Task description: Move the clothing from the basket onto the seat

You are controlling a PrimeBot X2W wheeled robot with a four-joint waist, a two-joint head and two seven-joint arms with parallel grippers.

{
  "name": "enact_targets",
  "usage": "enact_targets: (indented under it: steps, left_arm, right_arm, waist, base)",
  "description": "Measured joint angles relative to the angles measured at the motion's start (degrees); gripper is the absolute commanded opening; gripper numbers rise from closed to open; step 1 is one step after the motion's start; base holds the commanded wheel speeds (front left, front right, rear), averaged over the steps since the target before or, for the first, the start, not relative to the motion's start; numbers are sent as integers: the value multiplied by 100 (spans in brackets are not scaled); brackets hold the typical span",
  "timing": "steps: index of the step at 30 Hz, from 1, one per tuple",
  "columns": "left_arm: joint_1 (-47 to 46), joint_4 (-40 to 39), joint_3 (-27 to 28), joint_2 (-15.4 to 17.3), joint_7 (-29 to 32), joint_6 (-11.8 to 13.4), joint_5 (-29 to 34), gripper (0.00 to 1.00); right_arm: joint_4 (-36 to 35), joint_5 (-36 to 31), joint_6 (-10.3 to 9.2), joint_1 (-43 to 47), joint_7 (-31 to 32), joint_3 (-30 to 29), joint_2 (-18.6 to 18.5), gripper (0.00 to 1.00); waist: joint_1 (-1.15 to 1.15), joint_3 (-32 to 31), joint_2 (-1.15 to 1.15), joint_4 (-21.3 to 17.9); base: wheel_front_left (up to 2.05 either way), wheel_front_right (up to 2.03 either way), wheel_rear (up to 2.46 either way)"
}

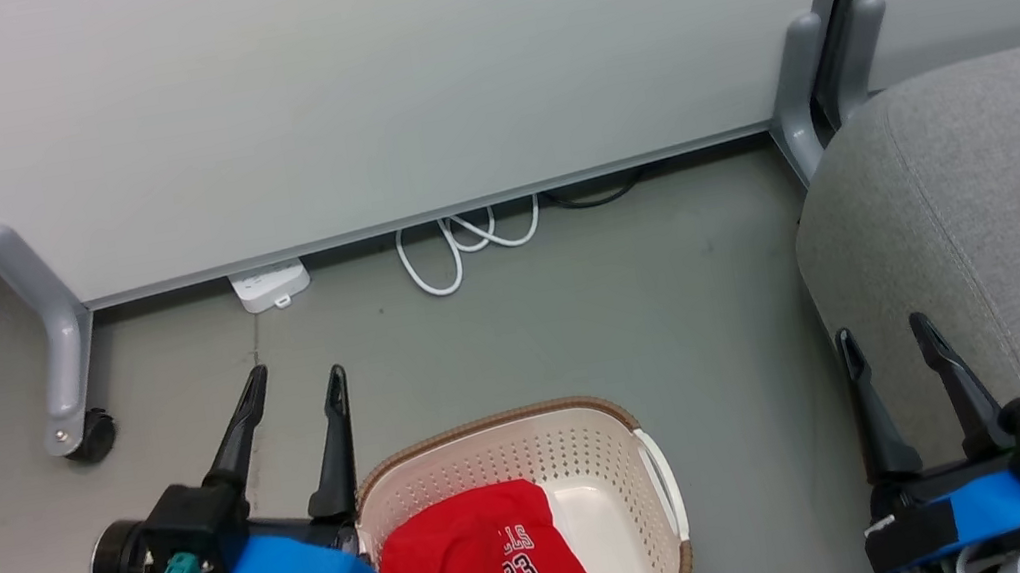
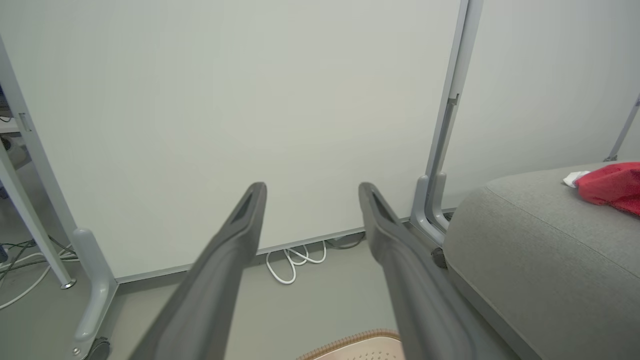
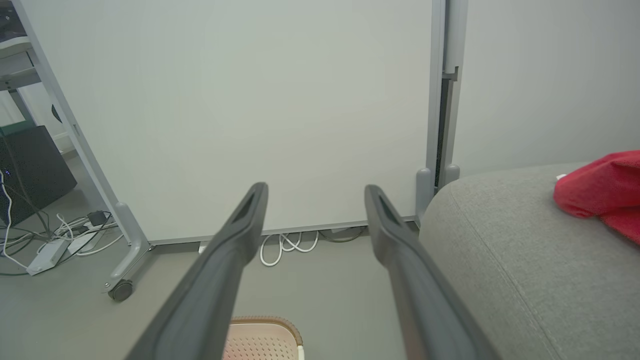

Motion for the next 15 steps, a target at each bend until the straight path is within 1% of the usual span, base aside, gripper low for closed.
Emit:
enact_targets:
  steps: [6, 15]
  left_arm:
    - [-774, 567, -479, 167, 0, -51, 94, 100]
    - [-1837, 1433, -1769, 627, 0, -68, -240, 100]
  right_arm:
    - [-122, -7, 0, -464, 0, 76, 1, 100]
    - [-355, -9, 0, -1238, 0, 76, 7, 100]
  waist:
    - [0, 433, 0, -209]
    - [1, 1310, 0, -579]
  base:
    - [0, 0, 0]
    - [0, 0, 0]
